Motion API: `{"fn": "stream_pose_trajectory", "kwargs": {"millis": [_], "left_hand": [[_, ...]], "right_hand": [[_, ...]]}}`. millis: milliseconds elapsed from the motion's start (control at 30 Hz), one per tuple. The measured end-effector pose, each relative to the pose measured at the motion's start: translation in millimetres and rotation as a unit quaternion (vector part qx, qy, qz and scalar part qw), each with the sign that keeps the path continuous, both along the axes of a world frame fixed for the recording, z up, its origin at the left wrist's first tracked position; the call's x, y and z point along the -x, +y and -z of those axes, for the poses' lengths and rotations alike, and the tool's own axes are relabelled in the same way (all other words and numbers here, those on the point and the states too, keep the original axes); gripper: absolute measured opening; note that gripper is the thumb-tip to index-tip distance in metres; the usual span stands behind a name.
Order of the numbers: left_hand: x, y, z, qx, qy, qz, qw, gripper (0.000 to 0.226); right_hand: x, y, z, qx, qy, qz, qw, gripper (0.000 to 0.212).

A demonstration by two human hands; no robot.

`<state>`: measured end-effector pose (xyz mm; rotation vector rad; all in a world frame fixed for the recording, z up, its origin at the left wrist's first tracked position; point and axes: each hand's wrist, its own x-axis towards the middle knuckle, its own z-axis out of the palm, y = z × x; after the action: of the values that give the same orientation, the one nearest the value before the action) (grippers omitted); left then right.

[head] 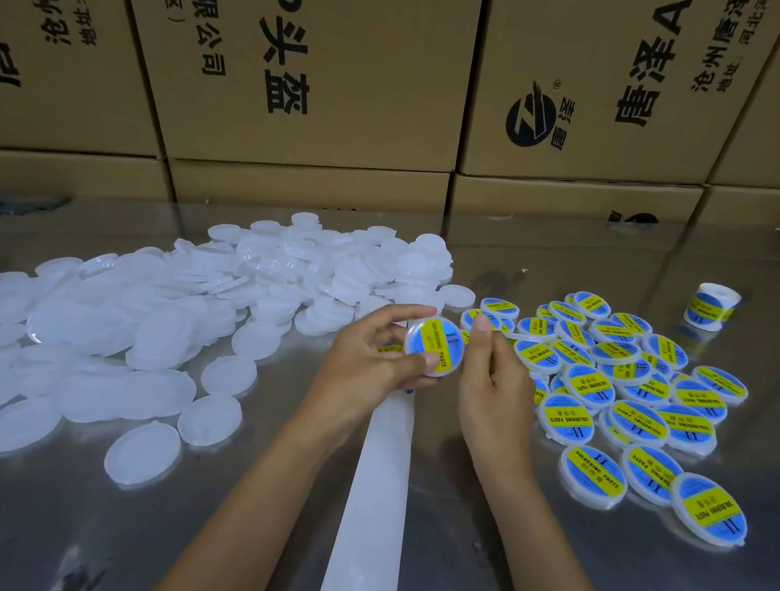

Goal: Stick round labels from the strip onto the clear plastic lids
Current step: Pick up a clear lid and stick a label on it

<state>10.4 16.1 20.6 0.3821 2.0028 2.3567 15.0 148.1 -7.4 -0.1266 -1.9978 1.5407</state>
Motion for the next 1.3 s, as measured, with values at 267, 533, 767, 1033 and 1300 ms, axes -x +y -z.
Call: {"fn": "stream_pose_trajectory", "kwargs": {"millis": [267, 533, 767, 1033, 1300], "left_hand": [[4, -5, -4, -0.066, -0.043, -0.132, 0.988, 0.025], [1, -6, -3, -0.063, -0.047, -0.091, 0.993, 0.022], [4, -5, 2, -0.015, -0.054, 0.018, 0.998, 0.037], [3, -4, 2, -0.016, -0.05, -0.017, 0.998, 0.026], [3, -2, 0, -0.006, -0.019, -0.082, 0.996, 0.012]], "right_hand": [[-1, -11, 7, -0.1, -0.021, -0.086, 0.991, 0.05], [1, -8, 7, -0.096, 0.004, -0.059, 0.994, 0.049], [5, -4, 8, -0.046, -0.005, -0.016, 0.999, 0.05], [1, -6, 5, 0.014, -0.007, -0.086, 0.996, 0.049], [0, -9, 10, -0.108, -0.044, -0.034, 0.993, 0.047]]}}
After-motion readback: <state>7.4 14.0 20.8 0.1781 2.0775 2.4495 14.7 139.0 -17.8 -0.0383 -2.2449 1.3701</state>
